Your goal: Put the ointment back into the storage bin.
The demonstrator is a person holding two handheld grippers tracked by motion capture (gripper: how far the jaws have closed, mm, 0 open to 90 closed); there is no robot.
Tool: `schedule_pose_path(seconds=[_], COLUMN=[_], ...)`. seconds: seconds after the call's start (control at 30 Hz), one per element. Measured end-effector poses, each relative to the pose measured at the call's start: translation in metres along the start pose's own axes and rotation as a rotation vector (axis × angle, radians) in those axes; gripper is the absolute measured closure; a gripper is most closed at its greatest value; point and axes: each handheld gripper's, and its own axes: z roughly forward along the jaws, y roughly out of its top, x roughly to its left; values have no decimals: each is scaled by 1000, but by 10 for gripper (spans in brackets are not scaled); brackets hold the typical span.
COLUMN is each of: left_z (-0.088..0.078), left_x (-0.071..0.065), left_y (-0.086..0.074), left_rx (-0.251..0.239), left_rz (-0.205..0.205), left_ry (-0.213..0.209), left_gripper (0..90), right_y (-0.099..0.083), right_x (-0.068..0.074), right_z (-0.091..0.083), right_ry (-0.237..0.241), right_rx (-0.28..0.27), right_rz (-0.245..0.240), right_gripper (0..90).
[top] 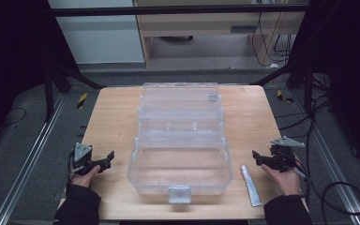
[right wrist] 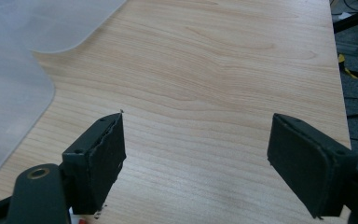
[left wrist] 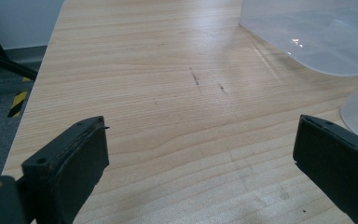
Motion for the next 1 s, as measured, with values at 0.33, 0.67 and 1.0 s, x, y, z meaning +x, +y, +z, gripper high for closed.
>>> schedule_pose_path(seconds=[0.33,0.67,1.0], left_z=[0,0,0], left_x=[0,0,-1], left_y=[0,0,0], left_rx=[0,-1,0], left_rz=[0,0,3], left_ry=[0,1,1], left_gripper=[27,27,27], right_y=[12,26,38], right_x=[13,29,40], right_z=[-7,-25,-36], right_ry=[62,76,84], right_rx=[47,115,197], right_rz=[-20,-83,-104], right_gripper=[238,236,237])
